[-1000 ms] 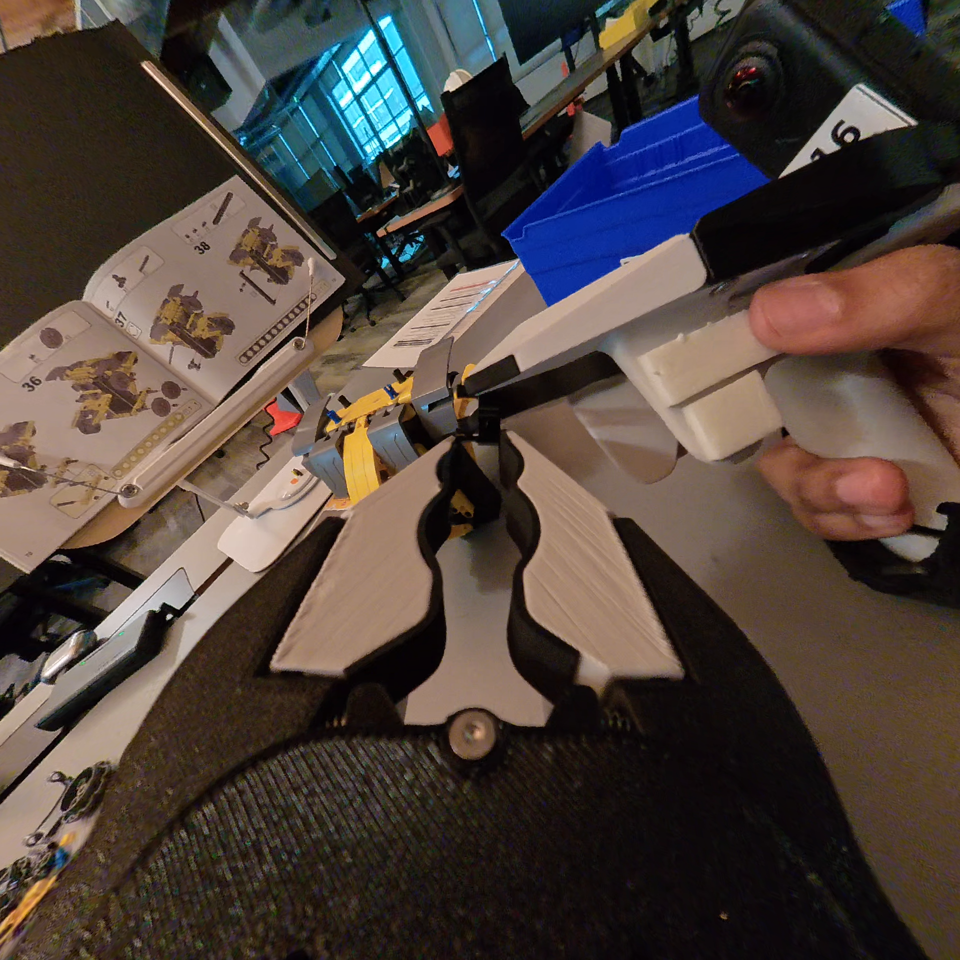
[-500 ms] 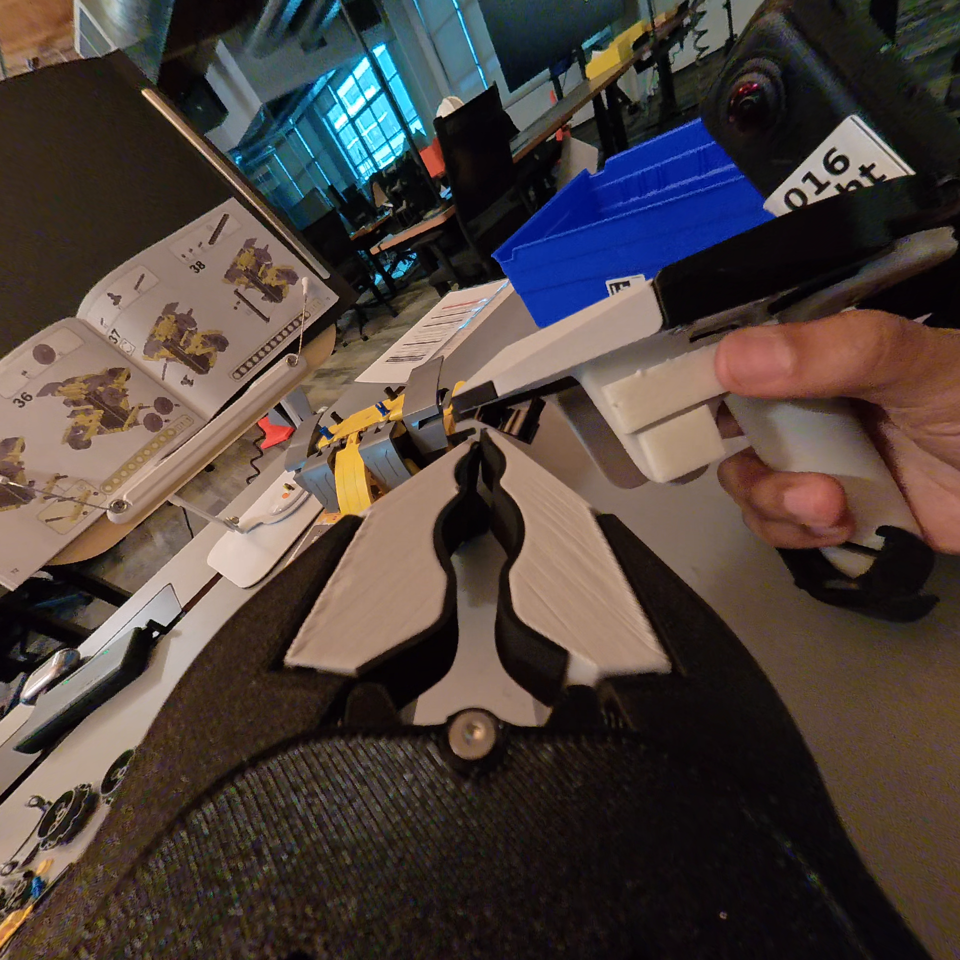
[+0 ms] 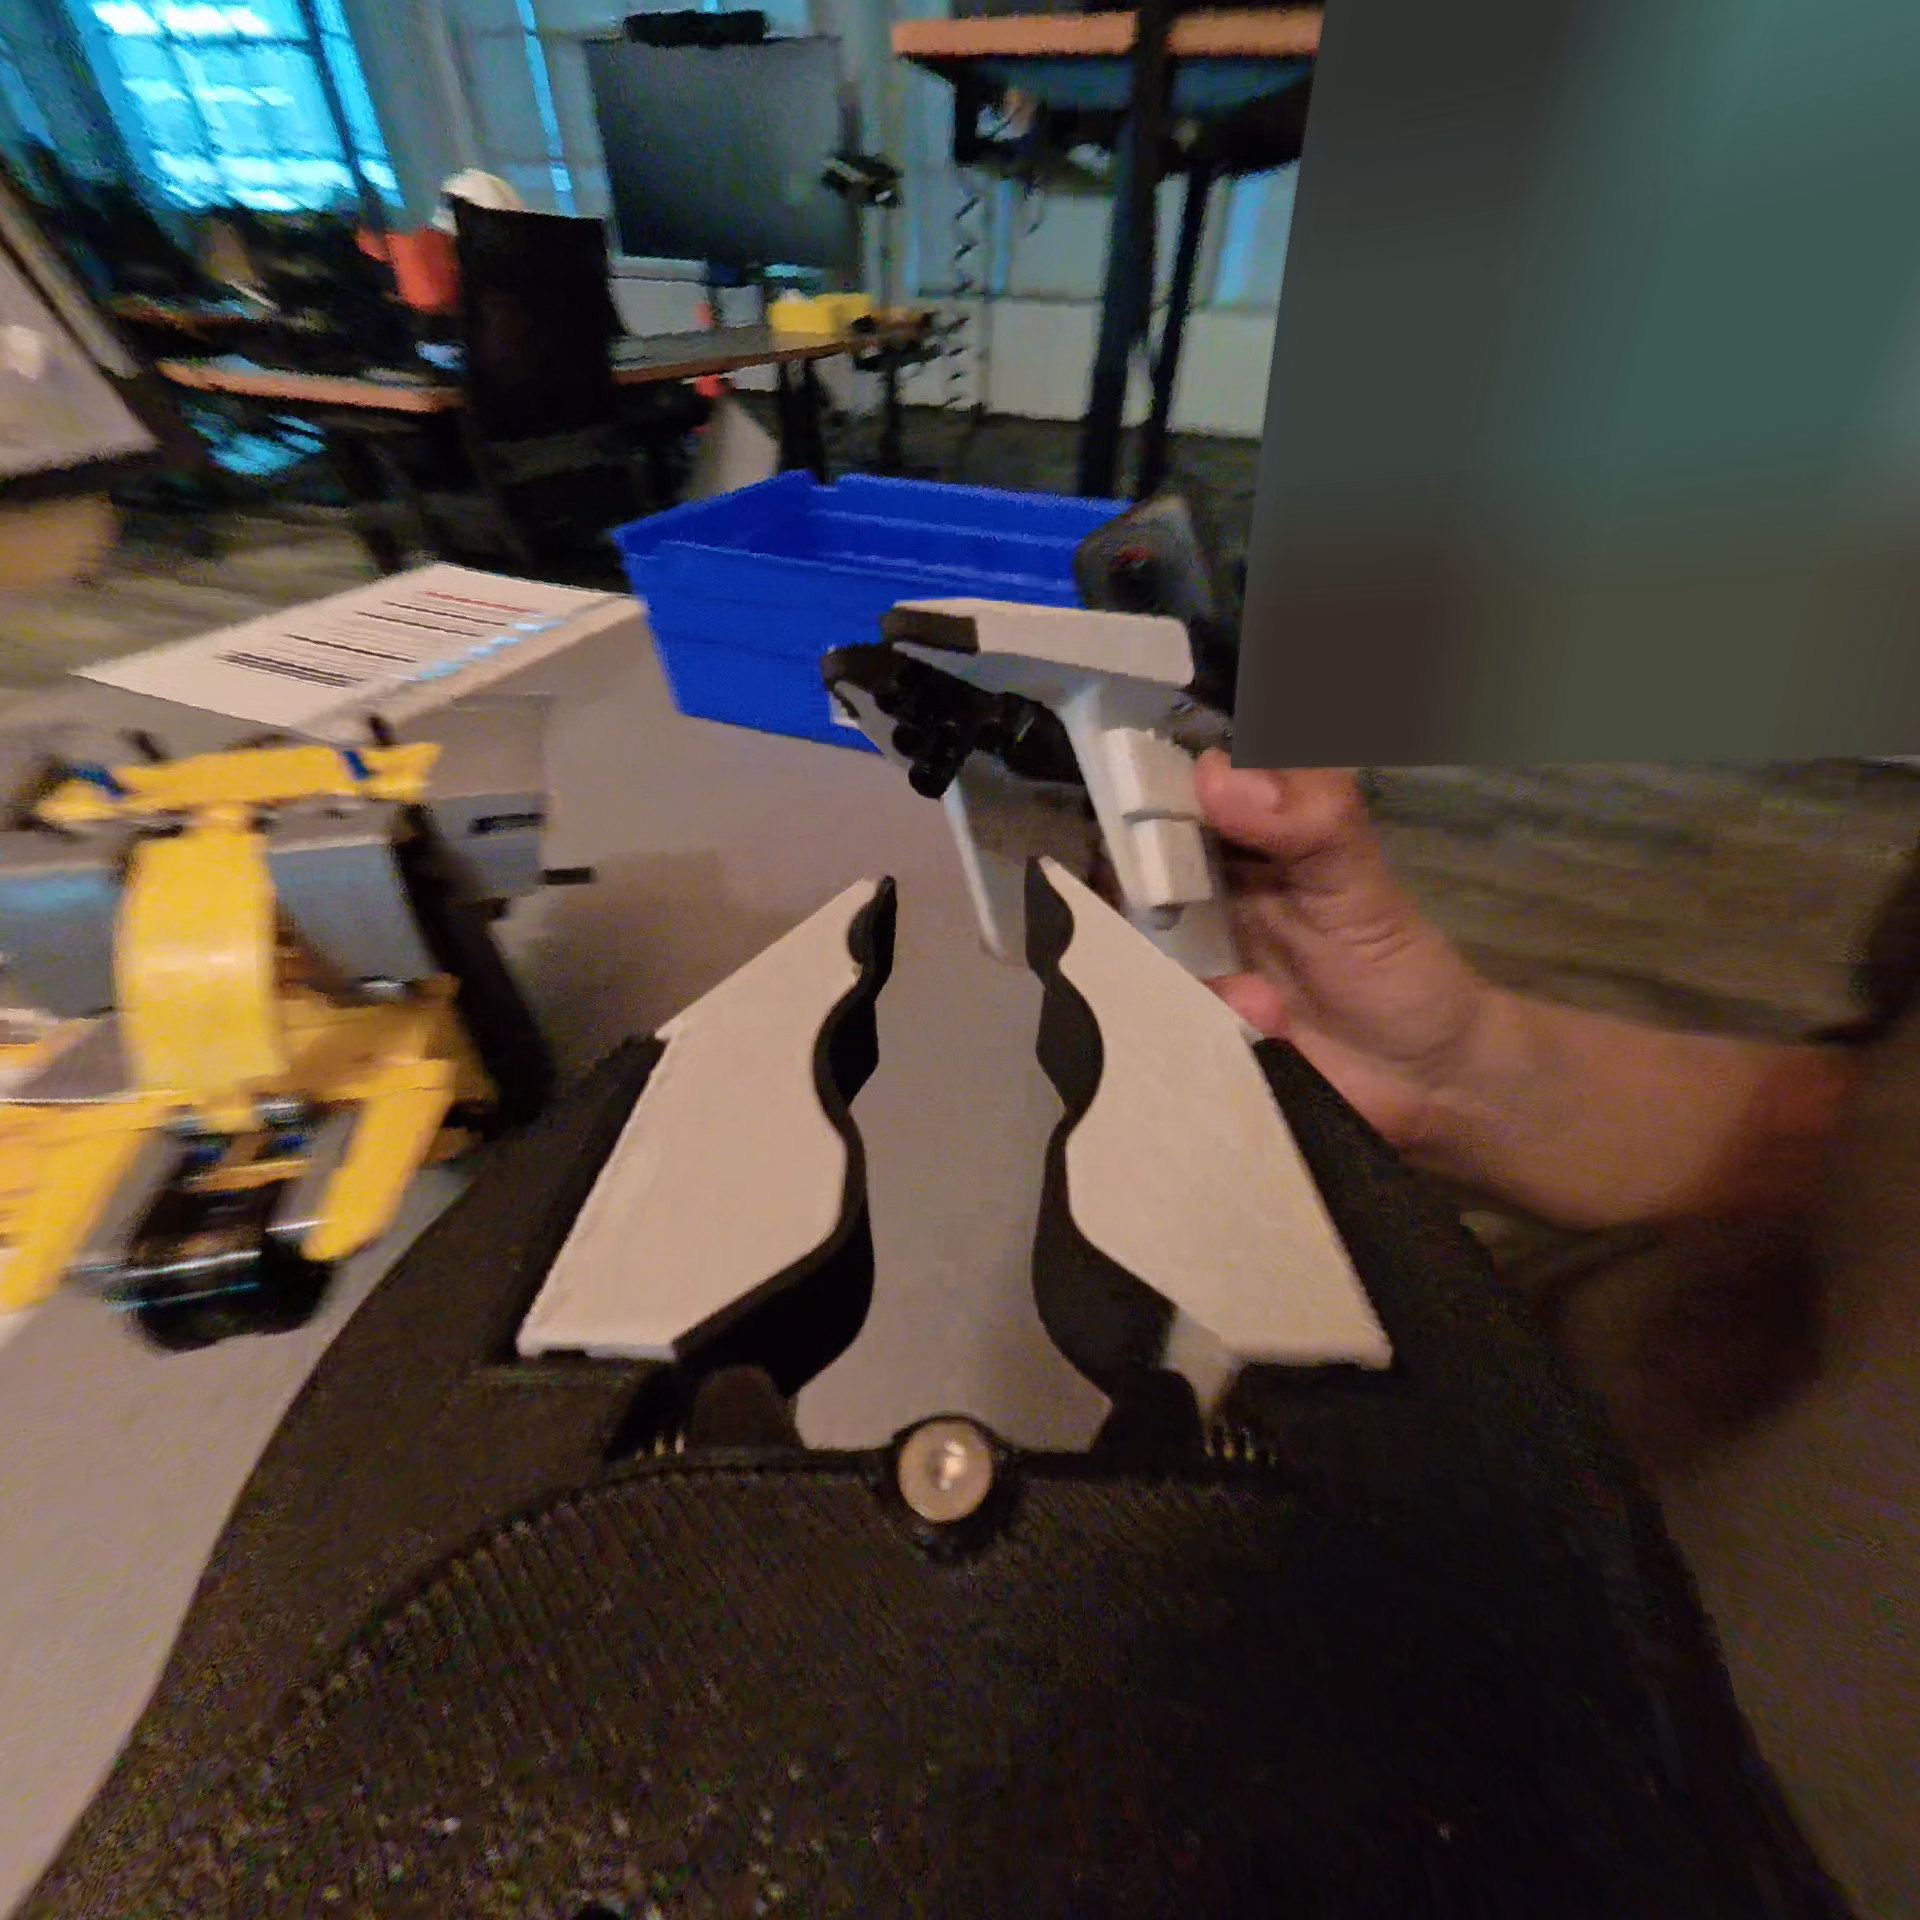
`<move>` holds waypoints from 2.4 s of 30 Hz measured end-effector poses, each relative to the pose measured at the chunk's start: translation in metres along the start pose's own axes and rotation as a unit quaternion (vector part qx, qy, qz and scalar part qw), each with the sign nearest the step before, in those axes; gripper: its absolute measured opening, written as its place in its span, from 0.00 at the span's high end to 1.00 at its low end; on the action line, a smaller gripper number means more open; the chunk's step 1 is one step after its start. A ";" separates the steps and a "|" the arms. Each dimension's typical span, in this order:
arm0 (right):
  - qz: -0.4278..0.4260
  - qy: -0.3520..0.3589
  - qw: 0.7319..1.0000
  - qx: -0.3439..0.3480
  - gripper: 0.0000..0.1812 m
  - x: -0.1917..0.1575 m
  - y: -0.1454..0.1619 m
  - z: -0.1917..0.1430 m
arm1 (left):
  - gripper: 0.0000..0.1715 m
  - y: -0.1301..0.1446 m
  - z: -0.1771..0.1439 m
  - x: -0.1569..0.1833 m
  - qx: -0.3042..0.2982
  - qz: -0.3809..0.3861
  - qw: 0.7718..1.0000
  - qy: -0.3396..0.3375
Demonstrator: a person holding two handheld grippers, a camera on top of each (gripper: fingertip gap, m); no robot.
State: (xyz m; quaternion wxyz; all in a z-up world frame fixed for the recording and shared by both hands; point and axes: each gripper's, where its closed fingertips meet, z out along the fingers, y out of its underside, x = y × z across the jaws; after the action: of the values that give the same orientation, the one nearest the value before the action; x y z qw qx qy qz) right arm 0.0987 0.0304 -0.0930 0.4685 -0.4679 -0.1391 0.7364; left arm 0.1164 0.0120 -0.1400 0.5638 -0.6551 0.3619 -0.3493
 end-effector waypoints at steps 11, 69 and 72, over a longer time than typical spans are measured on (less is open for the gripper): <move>-0.182 0.006 0.982 -0.055 0.97 -0.016 0.009 -0.001 | 0.88 -0.030 -0.019 0.021 0.124 -0.353 0.891 0.259; -0.254 0.200 0.927 -0.190 0.95 0.022 0.025 0.004 | 0.97 0.001 -0.021 -0.029 -0.095 0.221 0.949 -0.204; -0.234 0.194 0.933 -0.194 0.98 0.024 0.024 -0.001 | 0.97 0.002 -0.019 -0.024 -0.083 0.199 0.959 -0.185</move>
State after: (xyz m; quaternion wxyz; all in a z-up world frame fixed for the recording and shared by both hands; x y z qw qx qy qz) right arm 0.0834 0.0372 -0.1220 0.5457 -0.6374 -0.2912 0.4595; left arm 0.0873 0.0235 -0.1407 0.6228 -0.6671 0.4025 -0.0715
